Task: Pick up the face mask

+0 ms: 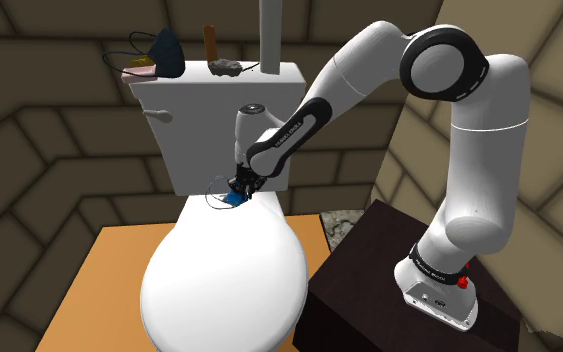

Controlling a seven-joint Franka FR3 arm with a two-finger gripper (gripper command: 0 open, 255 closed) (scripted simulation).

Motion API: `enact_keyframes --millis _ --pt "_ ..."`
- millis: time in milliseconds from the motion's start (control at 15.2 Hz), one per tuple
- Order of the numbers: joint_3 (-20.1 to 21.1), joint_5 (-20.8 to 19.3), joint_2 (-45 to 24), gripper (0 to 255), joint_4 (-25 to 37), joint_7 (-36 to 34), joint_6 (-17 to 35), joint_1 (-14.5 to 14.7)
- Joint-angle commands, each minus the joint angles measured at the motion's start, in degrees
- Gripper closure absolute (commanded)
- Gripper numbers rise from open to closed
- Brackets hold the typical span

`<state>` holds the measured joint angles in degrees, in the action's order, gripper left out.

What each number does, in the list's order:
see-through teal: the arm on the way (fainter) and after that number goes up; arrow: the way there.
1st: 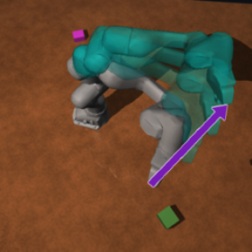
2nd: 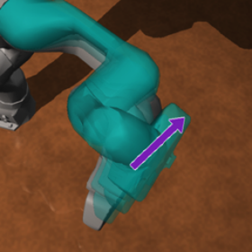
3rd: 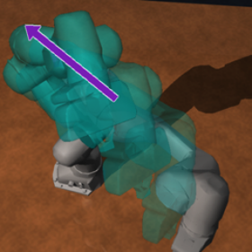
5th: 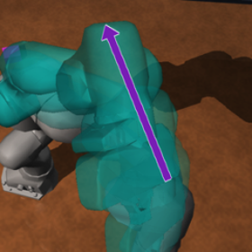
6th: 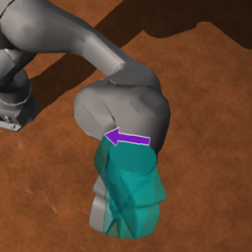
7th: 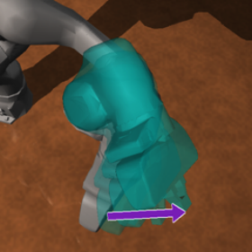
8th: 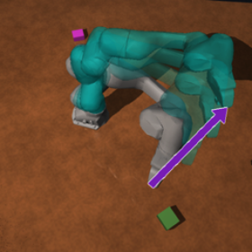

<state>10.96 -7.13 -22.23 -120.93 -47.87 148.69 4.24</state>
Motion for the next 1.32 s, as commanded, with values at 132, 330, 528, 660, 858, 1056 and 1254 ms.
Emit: enact_keyframes --millis 132,330,528,660,858,1056,1254 --pt "0.0 0.0 -0.3 255 0.1 0.0 0.0 0.0" --pt "0.3 0.4 1.1 255 -0.2 0.3 -1.0 -0.2" --pt "0.6 1.1 2.8 255 0.0 0.8 -2.9 -0.5" --pt "0.9 1.5 4.0 255 0.1 1.0 -4.2 -0.7" --pt "1.2 2.1 5.6 255 0.5 1.5 -6.1 -0.9" --pt "1.4 2.7 7.2 255 0.9 1.9 -8.1 -1.1" --pt "1.6 3.1 8.2 255 1.3 2.1 -9.6 -1.2"
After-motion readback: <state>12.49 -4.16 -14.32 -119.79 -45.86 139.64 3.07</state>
